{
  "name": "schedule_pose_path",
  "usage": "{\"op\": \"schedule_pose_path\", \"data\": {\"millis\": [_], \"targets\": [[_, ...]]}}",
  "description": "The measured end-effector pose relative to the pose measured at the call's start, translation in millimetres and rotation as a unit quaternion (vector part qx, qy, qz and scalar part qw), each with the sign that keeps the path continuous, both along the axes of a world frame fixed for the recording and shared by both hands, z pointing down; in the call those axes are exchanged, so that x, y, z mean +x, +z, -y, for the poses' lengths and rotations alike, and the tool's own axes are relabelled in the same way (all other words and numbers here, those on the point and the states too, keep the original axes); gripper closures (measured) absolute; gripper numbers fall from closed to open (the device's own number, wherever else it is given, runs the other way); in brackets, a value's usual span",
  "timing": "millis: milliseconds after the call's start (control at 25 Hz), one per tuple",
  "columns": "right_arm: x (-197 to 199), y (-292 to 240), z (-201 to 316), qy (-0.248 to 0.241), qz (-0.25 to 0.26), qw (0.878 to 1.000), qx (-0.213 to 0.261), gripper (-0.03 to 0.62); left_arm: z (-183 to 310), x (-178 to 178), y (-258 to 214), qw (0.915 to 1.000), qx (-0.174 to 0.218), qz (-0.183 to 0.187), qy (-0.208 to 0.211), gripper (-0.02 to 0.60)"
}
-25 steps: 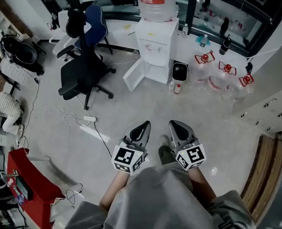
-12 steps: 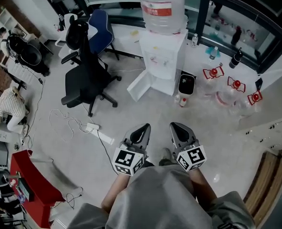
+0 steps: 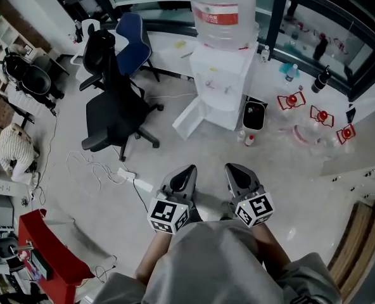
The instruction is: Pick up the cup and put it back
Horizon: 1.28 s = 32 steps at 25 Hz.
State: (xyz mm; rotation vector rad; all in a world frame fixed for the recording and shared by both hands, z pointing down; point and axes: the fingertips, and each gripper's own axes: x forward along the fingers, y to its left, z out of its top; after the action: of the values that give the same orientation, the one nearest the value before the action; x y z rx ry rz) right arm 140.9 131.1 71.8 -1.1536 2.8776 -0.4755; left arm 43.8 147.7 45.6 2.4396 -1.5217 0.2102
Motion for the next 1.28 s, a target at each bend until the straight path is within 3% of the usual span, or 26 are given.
{"op": "schedule_pose_path", "data": {"millis": [720,960,1280], "targets": [[-147,20,132,0.121,-0.039,0.992,-0.022,0.582,149,-157,26,0.9931,-0.016,-0.033,0.111,0.571],[-165,45,170,0.132,-0.061,0.989,-0.034,0.583,192,-172,60,0.9904,-0.042,-0.032,0.128,0.572],[-151,84,242,0.137,-0.067,0.987,-0.053,0.582,253,-161,99,0.9889,-0.065,-0.034,0.129,0.572]]}}
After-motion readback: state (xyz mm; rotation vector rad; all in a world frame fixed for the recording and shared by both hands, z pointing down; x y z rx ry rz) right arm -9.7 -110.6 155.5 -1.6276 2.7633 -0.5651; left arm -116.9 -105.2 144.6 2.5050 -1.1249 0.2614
